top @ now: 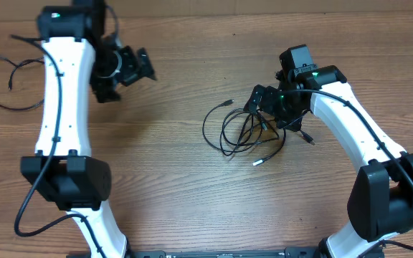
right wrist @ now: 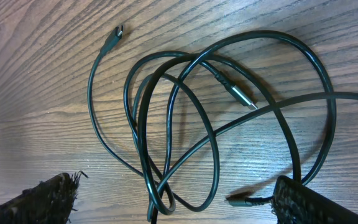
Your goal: Untangle cables
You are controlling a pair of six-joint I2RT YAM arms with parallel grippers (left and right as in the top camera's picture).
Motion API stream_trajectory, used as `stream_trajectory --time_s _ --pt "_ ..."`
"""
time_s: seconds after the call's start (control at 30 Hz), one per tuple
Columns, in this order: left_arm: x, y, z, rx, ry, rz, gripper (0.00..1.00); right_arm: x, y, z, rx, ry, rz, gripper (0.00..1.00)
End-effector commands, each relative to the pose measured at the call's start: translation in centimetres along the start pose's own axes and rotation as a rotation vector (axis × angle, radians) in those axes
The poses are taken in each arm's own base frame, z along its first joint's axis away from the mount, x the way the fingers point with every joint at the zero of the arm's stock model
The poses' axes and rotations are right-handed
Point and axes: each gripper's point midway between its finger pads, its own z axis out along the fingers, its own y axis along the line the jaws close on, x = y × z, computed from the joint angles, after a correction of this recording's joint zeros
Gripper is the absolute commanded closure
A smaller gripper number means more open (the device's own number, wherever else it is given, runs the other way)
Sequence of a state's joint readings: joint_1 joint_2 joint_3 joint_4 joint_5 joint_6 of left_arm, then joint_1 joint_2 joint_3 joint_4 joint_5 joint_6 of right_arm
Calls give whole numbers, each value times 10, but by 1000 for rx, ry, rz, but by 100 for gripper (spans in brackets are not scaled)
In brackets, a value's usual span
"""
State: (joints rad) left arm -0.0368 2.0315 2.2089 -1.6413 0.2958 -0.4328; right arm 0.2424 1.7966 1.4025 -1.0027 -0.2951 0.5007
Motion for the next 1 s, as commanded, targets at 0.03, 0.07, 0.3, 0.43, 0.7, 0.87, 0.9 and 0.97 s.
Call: stream_trajectory --time_s 0.03,0.07,0.3,0.43,0.7,0.87,0.9,0.97 --pt "13 -33 16 -32 -12 136 1 -7 3 -4 -3 -26 -11 0" --pt "14 -38 18 -39 -21 144 0 -7 3 -4 -3 -26 -11 0" --pt "35 -83 34 -37 -54 190 0 -7 3 -4 -3 -26 -10 0" --pt "42 -96 38 -27 -60 172 1 -7 3 -4 -3 -26 -11 0" --pt "34 -98 37 -14 -90 147 1 -7 3 -4 -3 -26 -11 0" --pt "32 -97 37 -19 -100 149 0 -7 3 -4 -3 -26 -11 0" --pt "32 -97 37 -19 -100 149 0 -7 3 -4 -3 -26 -11 0" --pt "32 -97 37 -20 -100 148 0 -7 3 -4 -3 -26 -10 0"
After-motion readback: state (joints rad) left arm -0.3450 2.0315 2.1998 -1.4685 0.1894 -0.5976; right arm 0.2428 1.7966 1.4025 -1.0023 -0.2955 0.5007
